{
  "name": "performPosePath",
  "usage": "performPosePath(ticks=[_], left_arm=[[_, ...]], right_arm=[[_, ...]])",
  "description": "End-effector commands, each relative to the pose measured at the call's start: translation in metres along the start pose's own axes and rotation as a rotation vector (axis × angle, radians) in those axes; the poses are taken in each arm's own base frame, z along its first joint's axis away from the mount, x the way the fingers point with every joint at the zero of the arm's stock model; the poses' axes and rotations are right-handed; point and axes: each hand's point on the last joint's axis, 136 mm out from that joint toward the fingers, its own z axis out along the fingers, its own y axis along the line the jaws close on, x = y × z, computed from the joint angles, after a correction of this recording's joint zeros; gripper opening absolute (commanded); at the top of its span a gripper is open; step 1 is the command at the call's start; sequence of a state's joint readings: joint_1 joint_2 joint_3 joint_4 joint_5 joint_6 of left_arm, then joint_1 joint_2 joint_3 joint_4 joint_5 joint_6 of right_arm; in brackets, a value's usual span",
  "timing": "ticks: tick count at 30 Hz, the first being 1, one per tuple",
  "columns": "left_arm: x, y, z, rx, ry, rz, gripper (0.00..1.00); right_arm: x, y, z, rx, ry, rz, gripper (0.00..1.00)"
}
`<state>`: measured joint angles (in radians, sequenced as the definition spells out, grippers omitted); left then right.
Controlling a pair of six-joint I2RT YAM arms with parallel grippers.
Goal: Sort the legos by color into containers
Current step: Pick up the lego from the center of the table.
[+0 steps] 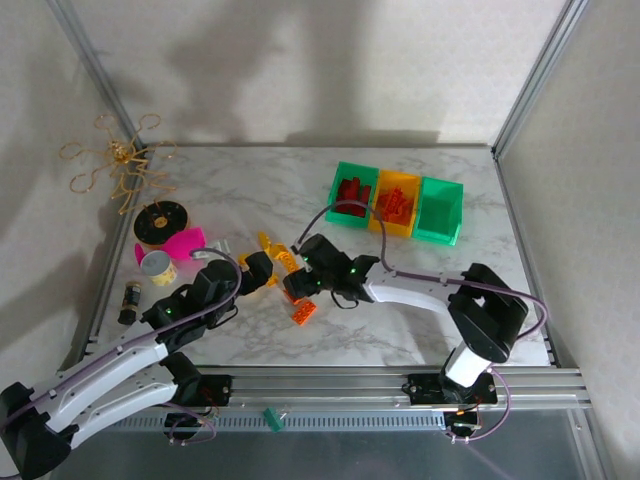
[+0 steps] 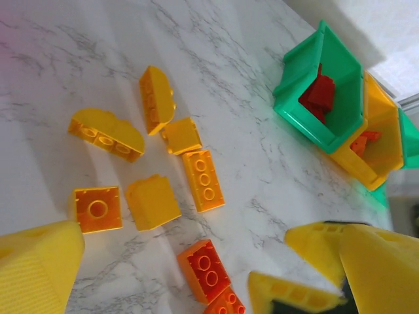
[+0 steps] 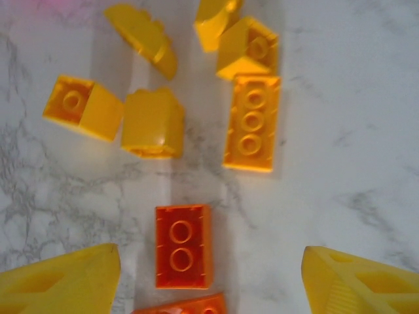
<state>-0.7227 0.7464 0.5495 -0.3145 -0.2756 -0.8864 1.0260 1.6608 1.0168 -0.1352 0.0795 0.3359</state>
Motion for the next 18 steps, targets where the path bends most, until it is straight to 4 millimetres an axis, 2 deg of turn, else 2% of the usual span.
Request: performPosePath(ticks=[1,9,18], left_arm=[[-0.003,0.018,-0.003,-0.063,-0.029,-0.015,1.00],[-0.003,0.023,-0.002,-0.081,-0.039,-0.024,1.00],[-0.004,0.023,-0.002,-0.079,-0.051,-0.024,1.00]], right_arm=[[0.016,0.008,0.015,0.033,0.021,-0.045,0.75],[0.026,0.016,0.042,0.089,0.049,-0.091,0.76],[0.033,0.006,0.058,0.167,0.078,-0.117,0.65]])
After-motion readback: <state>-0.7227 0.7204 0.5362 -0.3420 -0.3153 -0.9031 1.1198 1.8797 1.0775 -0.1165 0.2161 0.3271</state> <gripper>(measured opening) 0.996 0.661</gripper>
